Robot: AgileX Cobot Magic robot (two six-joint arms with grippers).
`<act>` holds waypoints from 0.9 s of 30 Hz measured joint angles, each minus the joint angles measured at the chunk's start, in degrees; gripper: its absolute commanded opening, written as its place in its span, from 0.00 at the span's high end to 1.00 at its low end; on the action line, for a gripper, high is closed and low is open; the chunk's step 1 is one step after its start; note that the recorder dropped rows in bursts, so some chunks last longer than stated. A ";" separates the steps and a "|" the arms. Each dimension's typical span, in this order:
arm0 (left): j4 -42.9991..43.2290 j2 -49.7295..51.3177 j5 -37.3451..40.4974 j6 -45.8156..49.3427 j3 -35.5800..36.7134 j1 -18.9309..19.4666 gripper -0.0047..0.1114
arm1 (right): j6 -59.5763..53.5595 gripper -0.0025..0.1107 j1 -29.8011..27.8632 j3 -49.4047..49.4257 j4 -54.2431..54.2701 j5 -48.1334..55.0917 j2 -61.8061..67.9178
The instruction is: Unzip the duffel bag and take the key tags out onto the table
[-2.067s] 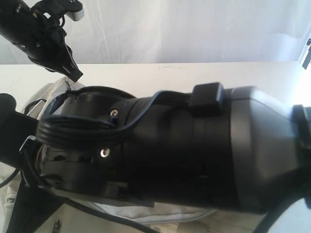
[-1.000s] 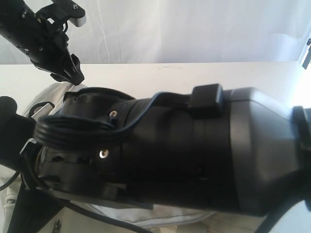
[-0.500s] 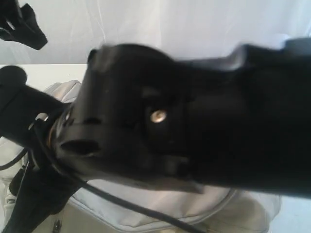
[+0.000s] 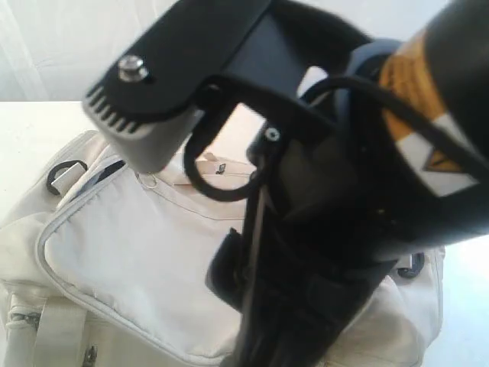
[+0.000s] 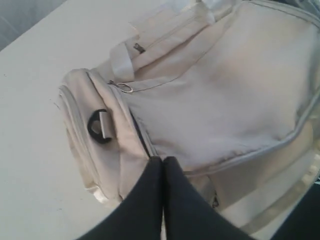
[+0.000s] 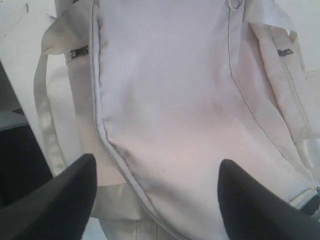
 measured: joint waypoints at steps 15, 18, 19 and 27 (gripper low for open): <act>-6.46 -13.89 0.00 -0.12 26.58 0.00 0.96 | -7.73 0.42 0.00 0.00 3.45 -2.99 11.73; -7.50 -13.89 -0.16 -0.12 28.27 0.00 0.96 | -10.71 0.42 -0.38 0.00 6.05 -4.38 15.21; -7.78 -13.89 -0.16 -0.12 28.37 0.00 0.96 | -11.47 0.42 -0.74 0.00 7.16 -5.33 16.16; -8.38 -13.89 -0.16 -0.12 28.53 0.00 0.96 | -12.54 0.42 -3.05 0.00 8.06 -10.49 20.20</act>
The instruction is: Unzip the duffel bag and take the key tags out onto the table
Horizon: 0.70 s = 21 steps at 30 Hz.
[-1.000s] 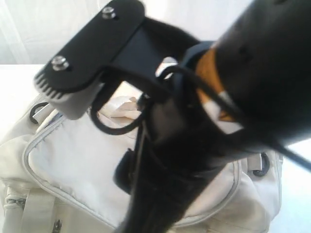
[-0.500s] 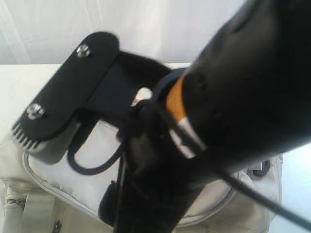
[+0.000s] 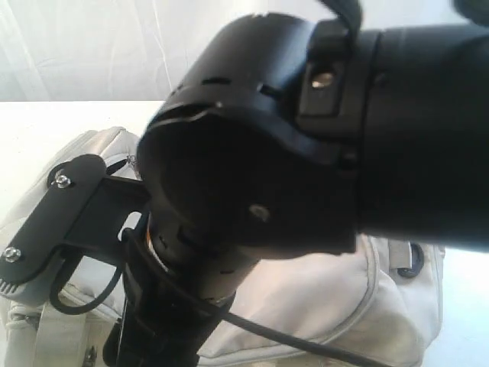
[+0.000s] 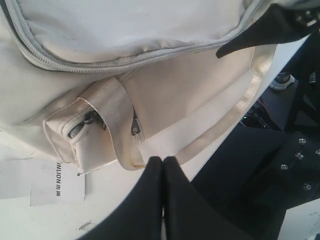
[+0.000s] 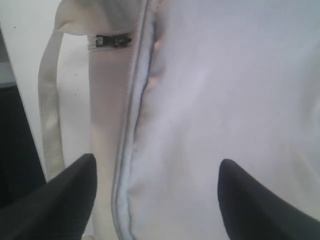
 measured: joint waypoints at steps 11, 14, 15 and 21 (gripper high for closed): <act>-0.24 0.00 0.00 0.00 0.10 0.00 0.96 | -0.09 0.70 -0.76 0.00 0.47 -1.34 3.21; -0.47 0.00 0.00 0.00 0.05 0.00 0.96 | 0.03 0.85 -1.98 0.00 0.87 -1.43 3.47; -0.59 0.00 0.00 0.00 0.05 0.00 0.96 | 0.03 0.90 -2.27 0.00 0.97 -1.43 3.47; -1.23 0.00 -0.11 0.00 0.05 0.00 0.96 | 0.03 0.98 -6.05 0.00 0.08 -1.31 3.24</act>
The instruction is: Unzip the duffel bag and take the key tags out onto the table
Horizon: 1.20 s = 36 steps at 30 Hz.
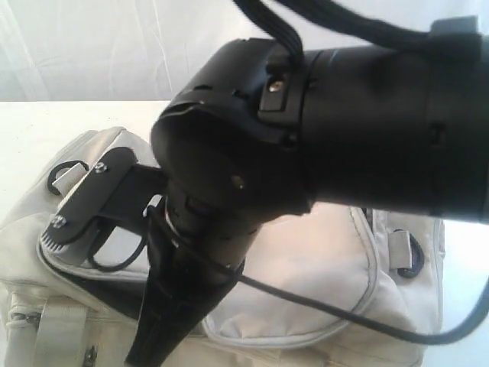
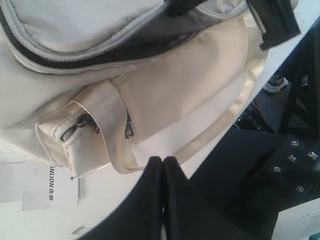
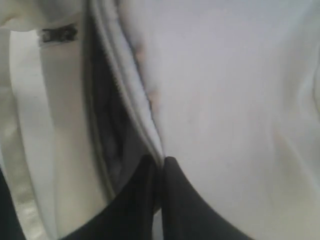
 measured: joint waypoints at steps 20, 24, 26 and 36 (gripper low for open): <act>-15.53 17.49 -17.41 11.76 0.00 0.00 0.96 | -11.90 0.98 -29.98 -24.55 -3.06 -2.40 14.50; -21.03 30.01 -27.11 19.38 0.00 0.00 0.96 | -11.90 0.87 -32.96 -31.20 -3.19 -8.03 20.85; -24.28 35.51 -31.25 23.82 0.00 0.00 0.96 | -11.90 0.64 -33.92 -32.26 -3.53 -9.37 22.13; -29.47 55.84 -35.22 32.44 -14.91 0.00 0.96 | -6.64 0.61 -34.59 -32.99 -3.65 -7.35 14.01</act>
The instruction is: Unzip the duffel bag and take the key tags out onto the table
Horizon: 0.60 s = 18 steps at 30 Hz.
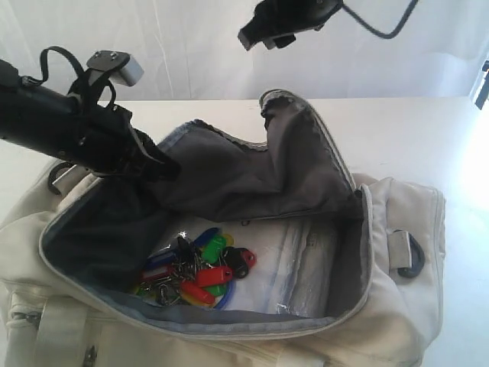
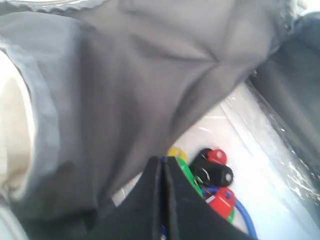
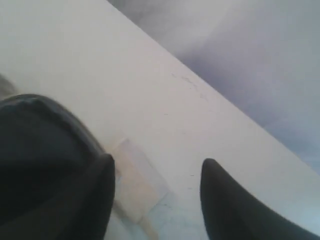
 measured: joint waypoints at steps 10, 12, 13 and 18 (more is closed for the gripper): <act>0.93 8.19 -3.73 -0.45 -4.99 0.00 0.96 | -16.19 0.90 0.00 5.95 27.21 12.49 -0.20; 4.20 8.90 -3.94 -2.89 -5.08 0.00 0.96 | -13.96 0.93 0.00 7.99 22.80 11.99 2.02; 6.57 9.03 -4.17 -4.80 -5.10 0.00 0.96 | -11.45 0.94 0.00 8.78 19.08 11.85 3.39; 17.86 9.36 -5.11 -13.30 -5.20 0.00 0.96 | 2.22 0.94 0.00 10.12 -0.42 10.94 8.45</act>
